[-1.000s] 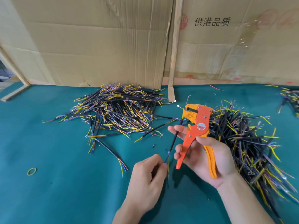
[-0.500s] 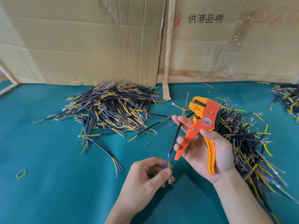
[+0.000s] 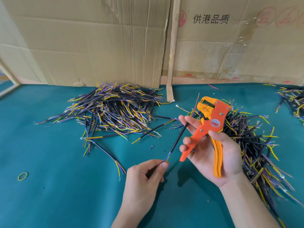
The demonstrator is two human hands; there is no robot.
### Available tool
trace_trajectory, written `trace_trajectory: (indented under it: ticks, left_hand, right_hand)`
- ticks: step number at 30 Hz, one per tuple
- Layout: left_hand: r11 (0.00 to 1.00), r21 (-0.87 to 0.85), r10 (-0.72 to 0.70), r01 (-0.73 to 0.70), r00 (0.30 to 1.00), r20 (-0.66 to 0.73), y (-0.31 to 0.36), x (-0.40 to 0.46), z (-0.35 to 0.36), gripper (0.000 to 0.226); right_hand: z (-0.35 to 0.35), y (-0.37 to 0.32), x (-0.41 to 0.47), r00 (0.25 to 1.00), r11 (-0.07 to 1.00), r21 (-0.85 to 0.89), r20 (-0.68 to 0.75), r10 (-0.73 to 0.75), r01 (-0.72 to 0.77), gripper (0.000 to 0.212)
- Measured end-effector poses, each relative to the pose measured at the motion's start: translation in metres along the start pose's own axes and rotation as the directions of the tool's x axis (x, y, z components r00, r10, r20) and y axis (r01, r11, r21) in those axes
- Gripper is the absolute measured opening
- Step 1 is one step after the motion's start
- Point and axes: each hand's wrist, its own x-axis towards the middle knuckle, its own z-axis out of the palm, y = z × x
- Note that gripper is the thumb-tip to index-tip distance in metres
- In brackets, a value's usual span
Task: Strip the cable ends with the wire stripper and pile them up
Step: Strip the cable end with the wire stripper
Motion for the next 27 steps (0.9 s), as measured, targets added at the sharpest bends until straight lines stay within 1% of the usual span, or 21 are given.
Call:
trace_trajectory:
  ticks: [3,6,9,11,14,16,19,21,22,24,26,27]
  left_hand:
    - [1.000,0.024,-0.005,0.004,1.000,0.012,0.000,0.001,-0.002,0.011]
    - [0.997,0.068,0.018,-0.022,0.998,0.059,-0.002,0.002,-0.003,0.023]
    - [1.000,0.018,-0.012,0.011,0.999,0.038,0.000,0.002,-0.003,0.010]
    - [1.000,-0.005,-0.014,0.014,1.000,0.016,0.000,0.002,-0.004,0.012]
    - [1.000,-0.006,0.001,-0.001,1.000,0.023,0.000,0.001,-0.005,0.021]
    - [0.999,0.023,0.025,-0.026,0.999,0.039,-0.001,0.000,-0.005,0.028]
    - [0.997,0.048,0.052,-0.057,0.994,0.097,-0.002,-0.001,-0.005,0.044]
    - [0.999,0.004,0.052,-0.053,0.985,0.163,0.000,-0.002,-0.007,0.052]
    - [0.998,-0.041,0.045,-0.038,0.983,0.176,0.000,-0.001,-0.009,0.052]
    - [0.990,-0.138,0.017,-0.001,0.993,0.119,0.001,0.002,-0.012,0.045]
    - [0.990,-0.143,-0.017,0.016,1.000,-0.011,0.007,0.008,-0.014,0.035]
    - [0.990,-0.140,-0.034,0.024,0.997,-0.071,0.013,0.014,-0.013,0.026]
  right_hand:
    - [0.000,-0.002,-0.001,1.000,1.000,0.006,-0.020,-0.017,0.017,0.076]
    - [0.000,-0.005,-0.002,0.999,0.999,0.003,-0.040,-0.037,0.037,0.077]
    - [0.000,-0.009,-0.003,0.998,0.999,-0.005,-0.045,-0.050,0.050,0.078]
    - [0.000,-0.010,-0.003,0.997,0.998,-0.002,-0.045,-0.056,0.056,0.078]
    - [0.000,-0.012,-0.003,0.997,0.998,-0.003,-0.045,-0.064,0.064,0.079]
    - [0.000,-0.012,-0.004,0.997,0.998,-0.008,-0.042,-0.065,0.065,0.078]
    - [0.002,-0.012,-0.004,0.996,0.997,-0.018,-0.048,-0.079,0.078,0.078]
    - [0.002,-0.014,-0.005,0.994,0.996,-0.022,-0.062,-0.092,0.091,0.079]
    - [0.003,-0.015,-0.005,0.993,0.995,-0.029,-0.073,-0.097,0.096,0.079]
    - [0.003,-0.017,-0.006,0.991,0.993,-0.069,-0.089,-0.101,0.095,0.079]
    - [0.004,-0.017,-0.005,0.994,0.990,-0.125,-0.080,-0.080,0.069,0.079]
    - [0.006,-0.016,-0.004,0.996,0.988,-0.143,-0.072,-0.060,0.049,0.079]
